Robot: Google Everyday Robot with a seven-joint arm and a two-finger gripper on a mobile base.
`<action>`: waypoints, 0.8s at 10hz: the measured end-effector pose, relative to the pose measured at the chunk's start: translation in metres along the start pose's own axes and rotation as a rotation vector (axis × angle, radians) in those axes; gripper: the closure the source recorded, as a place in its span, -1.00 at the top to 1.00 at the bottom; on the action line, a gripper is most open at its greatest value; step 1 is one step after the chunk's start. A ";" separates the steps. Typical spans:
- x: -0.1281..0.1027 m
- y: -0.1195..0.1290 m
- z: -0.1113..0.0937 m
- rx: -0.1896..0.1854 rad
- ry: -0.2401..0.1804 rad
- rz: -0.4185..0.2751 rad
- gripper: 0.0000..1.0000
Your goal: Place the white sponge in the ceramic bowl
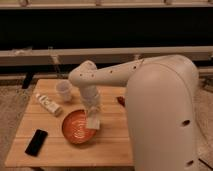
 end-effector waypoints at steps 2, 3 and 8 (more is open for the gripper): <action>-0.004 0.010 -0.001 0.000 0.005 -0.025 -0.98; -0.005 0.013 -0.002 0.001 0.007 -0.035 -0.98; -0.011 0.032 -0.006 -0.004 0.017 -0.085 -0.41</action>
